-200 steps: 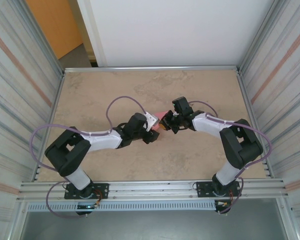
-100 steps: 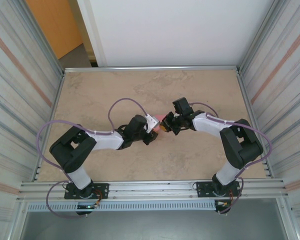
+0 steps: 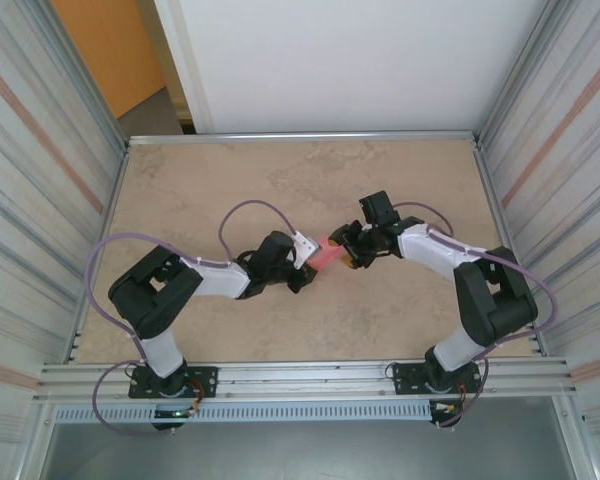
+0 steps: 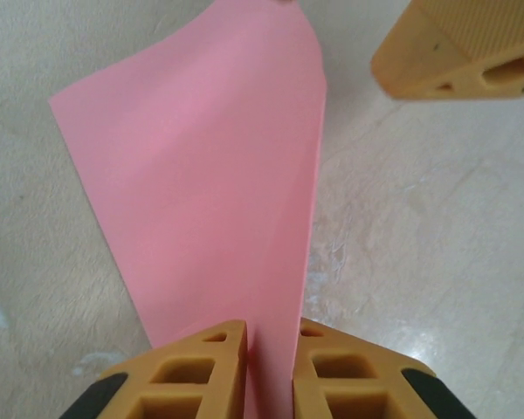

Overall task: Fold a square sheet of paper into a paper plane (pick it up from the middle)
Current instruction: Fold the wing for the fifth time at the center of the table.

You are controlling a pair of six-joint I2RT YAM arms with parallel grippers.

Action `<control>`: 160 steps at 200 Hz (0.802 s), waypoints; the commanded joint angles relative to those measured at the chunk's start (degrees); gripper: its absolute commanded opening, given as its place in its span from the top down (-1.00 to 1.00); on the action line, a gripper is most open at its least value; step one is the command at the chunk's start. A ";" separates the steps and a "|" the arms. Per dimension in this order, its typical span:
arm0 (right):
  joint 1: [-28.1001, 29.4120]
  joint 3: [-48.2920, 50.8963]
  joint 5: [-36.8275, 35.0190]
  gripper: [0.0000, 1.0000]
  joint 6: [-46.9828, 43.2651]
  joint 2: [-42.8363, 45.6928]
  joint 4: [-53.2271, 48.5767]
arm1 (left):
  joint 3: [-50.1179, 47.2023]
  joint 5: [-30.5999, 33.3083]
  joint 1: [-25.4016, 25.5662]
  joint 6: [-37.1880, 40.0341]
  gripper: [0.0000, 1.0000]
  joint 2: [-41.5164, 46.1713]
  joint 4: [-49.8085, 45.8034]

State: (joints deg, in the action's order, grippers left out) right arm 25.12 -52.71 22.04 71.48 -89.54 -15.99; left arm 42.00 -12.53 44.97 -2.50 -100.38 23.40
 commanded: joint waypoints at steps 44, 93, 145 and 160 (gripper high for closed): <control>-2.10 0.78 -5.99 -0.07 -6.27 5.08 -6.86 | -1.13 -5.89 -0.72 -4.66 0.62 -3.52 3.74; -1.10 1.16 -2.27 -0.15 -4.95 2.99 -5.84 | -0.87 -4.56 -0.72 -3.42 0.62 -3.01 2.59; 0.67 0.03 0.42 -0.28 1.61 -1.16 -4.58 | -0.61 -2.73 -0.54 -1.77 0.62 -2.19 1.75; 1.23 -0.59 0.59 -0.28 2.65 -2.80 -4.41 | -0.46 -2.03 -0.32 -1.16 0.62 -1.93 1.36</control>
State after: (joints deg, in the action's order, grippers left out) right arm 25.43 -51.83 21.15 70.87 -89.76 -19.70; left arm 41.47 -16.34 44.58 -5.74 -103.57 26.35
